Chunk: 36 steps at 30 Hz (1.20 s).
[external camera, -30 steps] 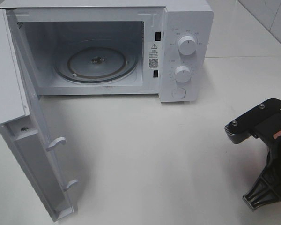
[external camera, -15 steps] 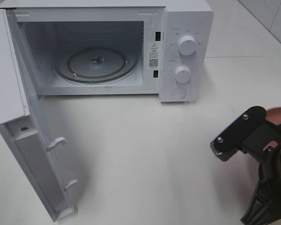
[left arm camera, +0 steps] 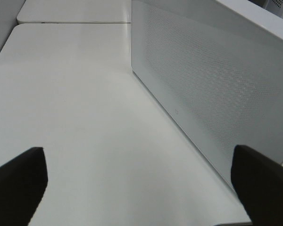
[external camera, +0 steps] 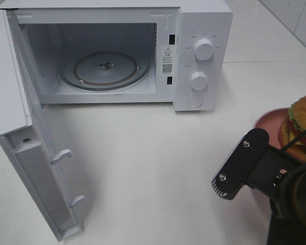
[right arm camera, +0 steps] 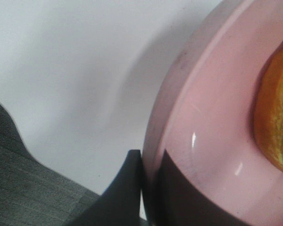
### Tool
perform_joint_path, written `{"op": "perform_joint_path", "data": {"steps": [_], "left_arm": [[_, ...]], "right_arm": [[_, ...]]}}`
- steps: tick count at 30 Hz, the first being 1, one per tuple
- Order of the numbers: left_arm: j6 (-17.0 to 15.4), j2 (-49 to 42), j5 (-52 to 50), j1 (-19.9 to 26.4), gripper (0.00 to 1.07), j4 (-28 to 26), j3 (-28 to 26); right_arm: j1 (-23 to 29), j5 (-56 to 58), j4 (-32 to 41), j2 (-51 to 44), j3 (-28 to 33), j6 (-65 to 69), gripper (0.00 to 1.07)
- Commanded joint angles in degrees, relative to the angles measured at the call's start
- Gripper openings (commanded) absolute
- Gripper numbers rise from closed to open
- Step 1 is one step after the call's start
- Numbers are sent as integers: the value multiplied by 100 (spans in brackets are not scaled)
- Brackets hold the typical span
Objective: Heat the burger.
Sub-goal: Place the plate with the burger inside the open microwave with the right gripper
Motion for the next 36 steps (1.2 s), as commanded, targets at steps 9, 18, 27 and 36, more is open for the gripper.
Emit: {"op": "perform_joint_path", "data": {"steps": [9, 18, 27, 36], "left_arm": [[0, -86, -86, 0, 98, -23, 23], [0, -86, -86, 0, 98, -23, 23], [0, -86, -86, 0, 98, -23, 23], [0, -86, -86, 0, 98, -23, 23]], "right_arm": [[269, 63, -533, -52, 23, -728, 0], [269, -241, -917, -52, 23, -1123, 0], [269, -974, -1089, -52, 23, -2005, 0], [269, -1495, -1089, -52, 23, -2916, 0]]}}
